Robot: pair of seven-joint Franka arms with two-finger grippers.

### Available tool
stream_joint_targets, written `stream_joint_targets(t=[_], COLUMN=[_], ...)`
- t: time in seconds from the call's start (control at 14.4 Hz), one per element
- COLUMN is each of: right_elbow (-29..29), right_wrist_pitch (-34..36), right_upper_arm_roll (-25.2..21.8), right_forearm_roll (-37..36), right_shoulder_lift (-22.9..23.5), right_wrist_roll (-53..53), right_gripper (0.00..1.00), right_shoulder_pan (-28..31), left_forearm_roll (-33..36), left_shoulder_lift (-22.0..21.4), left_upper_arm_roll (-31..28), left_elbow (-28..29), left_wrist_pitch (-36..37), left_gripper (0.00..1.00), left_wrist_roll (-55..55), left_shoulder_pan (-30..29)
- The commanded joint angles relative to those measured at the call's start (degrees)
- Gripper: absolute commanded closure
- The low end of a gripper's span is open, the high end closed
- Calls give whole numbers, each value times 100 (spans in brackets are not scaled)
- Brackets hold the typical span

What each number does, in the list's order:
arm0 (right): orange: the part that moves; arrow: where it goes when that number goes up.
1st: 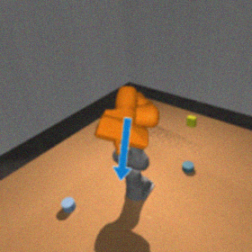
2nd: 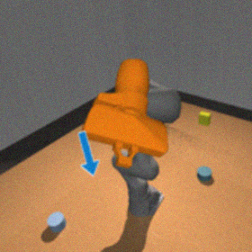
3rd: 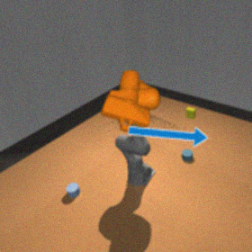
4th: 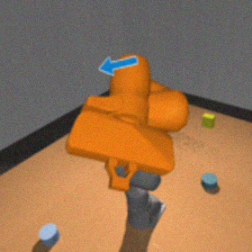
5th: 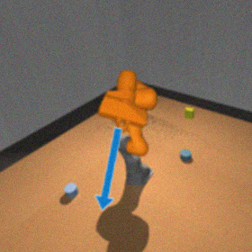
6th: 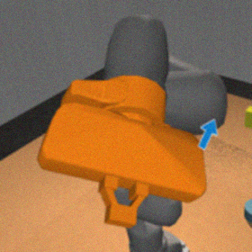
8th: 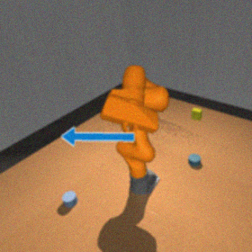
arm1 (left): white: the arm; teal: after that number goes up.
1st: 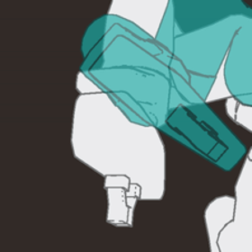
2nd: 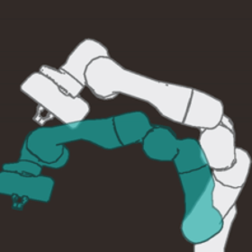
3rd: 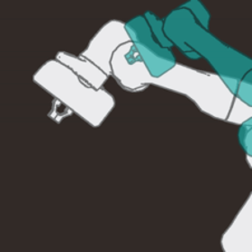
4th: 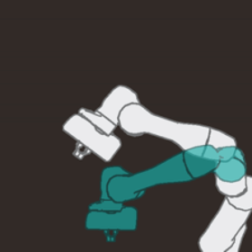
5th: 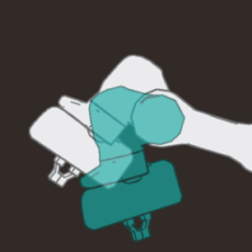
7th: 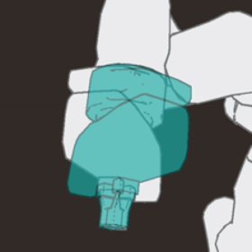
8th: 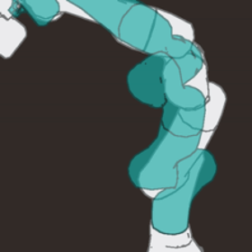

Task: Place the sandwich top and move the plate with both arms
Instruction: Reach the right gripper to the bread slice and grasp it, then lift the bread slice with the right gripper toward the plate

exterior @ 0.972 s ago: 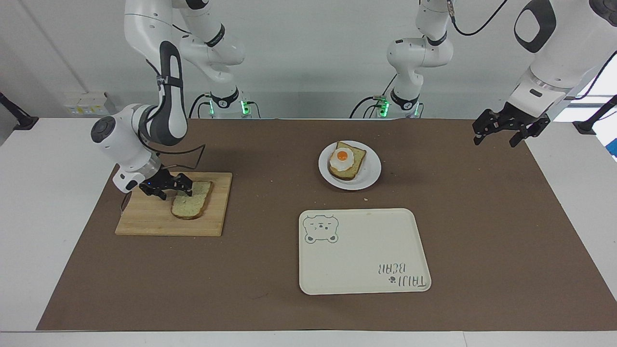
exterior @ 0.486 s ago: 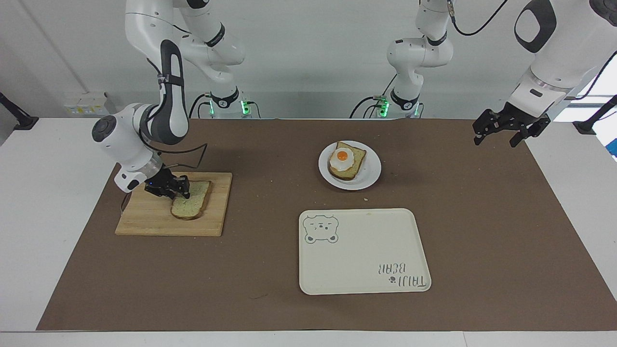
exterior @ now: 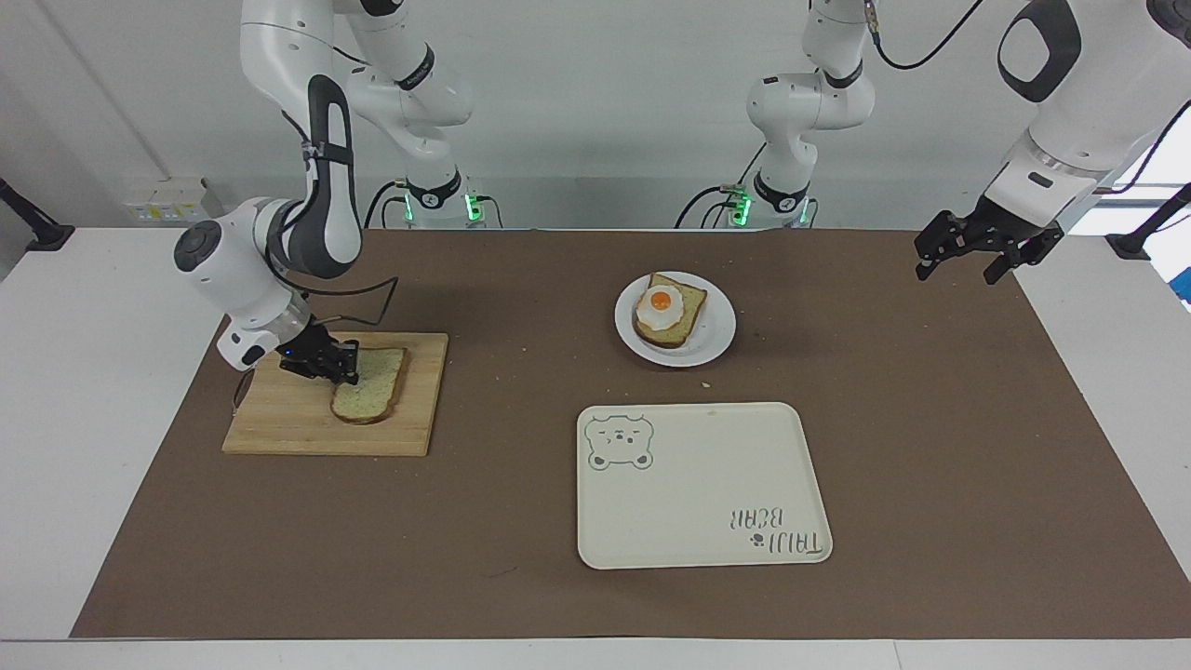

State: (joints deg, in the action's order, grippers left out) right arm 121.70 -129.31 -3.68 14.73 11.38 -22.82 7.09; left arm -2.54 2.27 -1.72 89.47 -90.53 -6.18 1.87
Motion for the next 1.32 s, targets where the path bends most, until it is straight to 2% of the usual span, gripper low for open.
stream_joint_targets(t=[0.0,0.28,0.49,0.62,0.76,1.11,1.25], right_elbow=[-242,-1006,-1578,-1728,-1738,-1711,-1633], right_wrist_pitch=[255,1168,2047,2444,2402,1901,1446], right_upper_arm_roll=[34,105,210,263,438,500,492], right_forearm_roll=[91,74,100,109,109,126,572], right_shoulder_lift=[-100,-162,-276,-302,-311,-321,-250], right_wrist_roll=[172,235,663,1138,1769,3421,3784], right_gripper=[100,100,100,100,100,100,100], right_shoulder_pan=[-6,-14,-312,-680,-1050,-2271,-2833], left_forearm_roll=[-98,-124,-124,-124,-124,-133,-325], left_shoulder_lift=[-147,-147,-147,-147,-147,-174,-270], left_upper_arm_roll=[22,22,22,22,22,22,22], left_elbow=[176,185,229,229,229,281,552], left_wrist_pitch=[-96,-96,-105,-105,-105,-105,-332], left_gripper=[0,0,0,0,0,0,0], left_wrist_roll=[-94,-85,-76,-68,-76,-76,-76], left_shoulder_pan=[-64,-64,-64,-64,-64,-64,-82])
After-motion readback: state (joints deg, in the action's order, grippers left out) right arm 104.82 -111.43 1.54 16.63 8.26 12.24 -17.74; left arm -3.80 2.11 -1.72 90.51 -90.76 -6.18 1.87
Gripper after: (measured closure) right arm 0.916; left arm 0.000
